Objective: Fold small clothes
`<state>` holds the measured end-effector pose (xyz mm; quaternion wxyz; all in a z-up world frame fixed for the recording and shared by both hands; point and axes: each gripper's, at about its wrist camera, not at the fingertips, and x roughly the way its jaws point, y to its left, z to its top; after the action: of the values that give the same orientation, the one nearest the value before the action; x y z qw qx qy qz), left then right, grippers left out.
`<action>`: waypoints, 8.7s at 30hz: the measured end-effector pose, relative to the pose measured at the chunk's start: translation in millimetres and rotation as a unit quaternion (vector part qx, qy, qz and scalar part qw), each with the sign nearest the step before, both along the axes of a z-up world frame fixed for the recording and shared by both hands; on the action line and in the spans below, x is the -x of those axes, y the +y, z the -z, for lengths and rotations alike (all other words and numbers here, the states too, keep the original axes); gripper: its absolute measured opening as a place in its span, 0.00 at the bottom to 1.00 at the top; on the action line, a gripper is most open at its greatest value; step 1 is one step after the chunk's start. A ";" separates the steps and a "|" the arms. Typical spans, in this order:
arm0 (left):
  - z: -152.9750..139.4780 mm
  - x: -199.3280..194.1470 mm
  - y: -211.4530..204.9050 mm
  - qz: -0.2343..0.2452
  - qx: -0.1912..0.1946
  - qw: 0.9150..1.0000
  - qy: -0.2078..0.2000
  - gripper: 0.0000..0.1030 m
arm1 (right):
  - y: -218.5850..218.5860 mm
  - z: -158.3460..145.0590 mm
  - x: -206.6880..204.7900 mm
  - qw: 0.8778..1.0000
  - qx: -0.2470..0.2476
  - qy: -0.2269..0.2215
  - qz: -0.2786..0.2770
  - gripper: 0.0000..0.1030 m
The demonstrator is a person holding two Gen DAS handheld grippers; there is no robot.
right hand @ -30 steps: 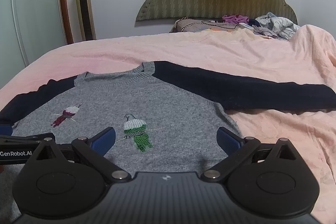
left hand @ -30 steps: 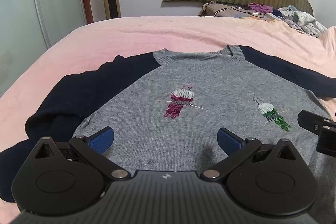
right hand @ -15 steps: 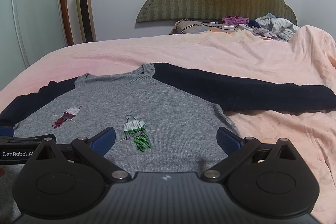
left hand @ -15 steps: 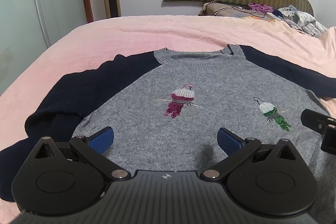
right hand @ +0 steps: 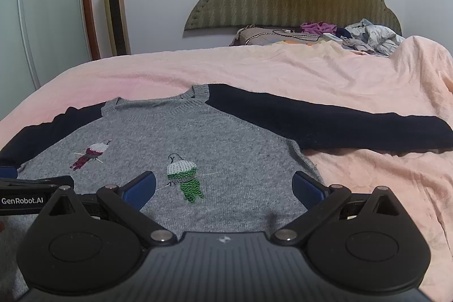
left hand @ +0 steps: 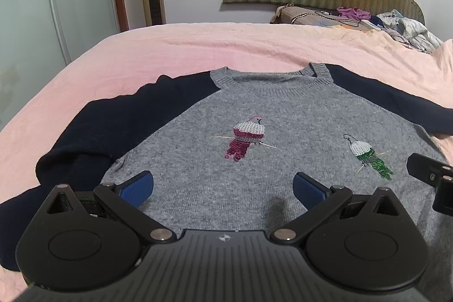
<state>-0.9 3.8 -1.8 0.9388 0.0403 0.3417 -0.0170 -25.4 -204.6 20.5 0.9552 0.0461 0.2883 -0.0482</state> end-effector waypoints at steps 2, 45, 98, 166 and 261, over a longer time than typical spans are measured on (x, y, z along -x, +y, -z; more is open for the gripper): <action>0.0 -0.1 0.0 0.000 0.000 1.000 0.000 1.00 | 1.0 0.8 0.1 1.000 0.001 0.000 -0.001 1.00; 3.2 -11.8 -10.7 0.007 -0.019 1.000 0.007 1.00 | -11.5 7.9 -8.6 1.000 -0.025 0.007 -0.007 1.00; -0.1 -33.4 -13.8 0.019 -0.017 1.000 0.000 1.00 | -402.2 67.5 -29.9 0.844 -0.396 -0.112 0.345 0.08; -7.3 -0.8 93.2 -0.090 0.010 0.996 0.010 1.00 | 165.2 5.5 -183.4 0.966 0.007 0.030 -0.256 0.62; -15.9 -147.5 -23.6 0.044 0.138 0.987 0.074 0.81 | -4.0 1.6 -98.1 0.991 0.031 0.002 -0.129 0.75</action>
<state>146.6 -19.7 14.0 0.9057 -0.0762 0.4028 -0.1085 72.7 -208.6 18.9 0.9537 -0.0214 0.2924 0.0665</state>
